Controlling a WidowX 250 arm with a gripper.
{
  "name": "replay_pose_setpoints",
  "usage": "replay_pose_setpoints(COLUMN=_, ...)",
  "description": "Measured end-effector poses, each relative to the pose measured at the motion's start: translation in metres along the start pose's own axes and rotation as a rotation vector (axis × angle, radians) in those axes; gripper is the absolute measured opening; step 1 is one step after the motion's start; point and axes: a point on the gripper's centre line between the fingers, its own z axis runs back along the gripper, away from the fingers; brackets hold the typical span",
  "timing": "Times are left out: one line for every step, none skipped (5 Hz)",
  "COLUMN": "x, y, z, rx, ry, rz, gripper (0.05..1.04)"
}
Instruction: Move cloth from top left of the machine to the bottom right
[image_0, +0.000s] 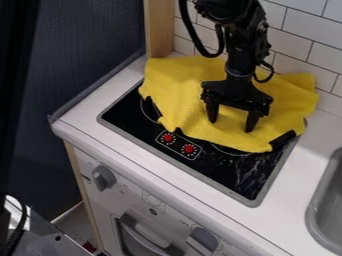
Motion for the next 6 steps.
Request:
replay_pose_setpoints(x=-0.022, y=-0.016, z=0.002, rx=-0.044, ry=0.015, rz=-0.018, gripper=1.000)
replay_pose_setpoints(x=-0.043, y=-0.033, z=0.003, rx=-0.057, ry=0.026, rz=-0.029, gripper=1.000)
replay_pose_setpoints(x=-0.075, y=-0.054, z=0.010, rx=-0.079, ry=0.054, rz=0.001, gripper=0.999)
replay_pose_setpoints(x=-0.092, y=-0.068, z=0.018, rx=-0.073, ry=0.116, rz=0.047, gripper=0.999)
replay_pose_setpoints(x=-0.098, y=-0.081, z=0.032, rx=-0.156, ry=0.138, rz=0.088, gripper=0.999)
replay_pose_setpoints(x=-0.104, y=-0.083, z=0.058, rx=-0.108, ry=0.051, rz=0.071, gripper=0.999)
